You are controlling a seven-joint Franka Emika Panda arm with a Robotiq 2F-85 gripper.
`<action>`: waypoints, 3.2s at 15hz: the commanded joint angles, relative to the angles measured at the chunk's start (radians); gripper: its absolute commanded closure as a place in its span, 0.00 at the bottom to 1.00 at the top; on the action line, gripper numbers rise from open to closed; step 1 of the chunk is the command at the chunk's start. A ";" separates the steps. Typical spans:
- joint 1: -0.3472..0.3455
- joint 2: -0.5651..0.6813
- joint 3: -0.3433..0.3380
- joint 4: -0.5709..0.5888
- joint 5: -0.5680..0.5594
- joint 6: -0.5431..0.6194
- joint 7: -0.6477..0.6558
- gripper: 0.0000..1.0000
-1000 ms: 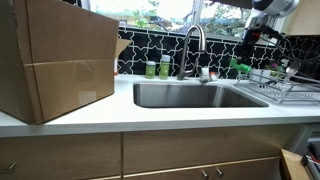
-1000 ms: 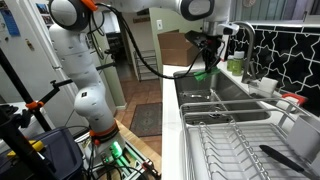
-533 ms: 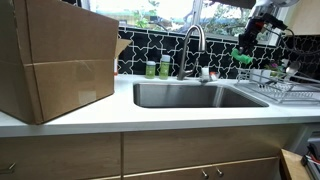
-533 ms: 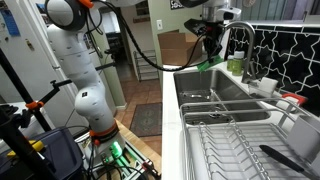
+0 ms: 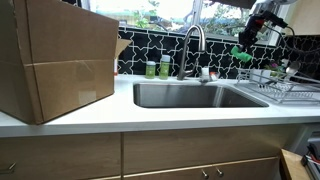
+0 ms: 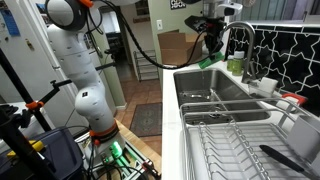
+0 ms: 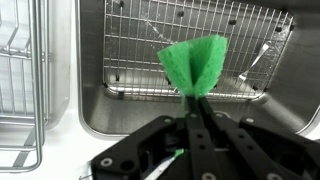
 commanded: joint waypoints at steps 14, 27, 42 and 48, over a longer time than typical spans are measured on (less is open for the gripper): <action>0.043 0.005 -0.013 0.016 0.013 -0.012 0.016 0.99; 0.044 -0.013 -0.019 0.007 0.002 -0.020 0.007 0.99; 0.043 -0.021 -0.036 0.011 0.000 -0.020 0.007 0.97; 0.043 -0.020 -0.037 0.014 0.000 -0.022 0.002 0.99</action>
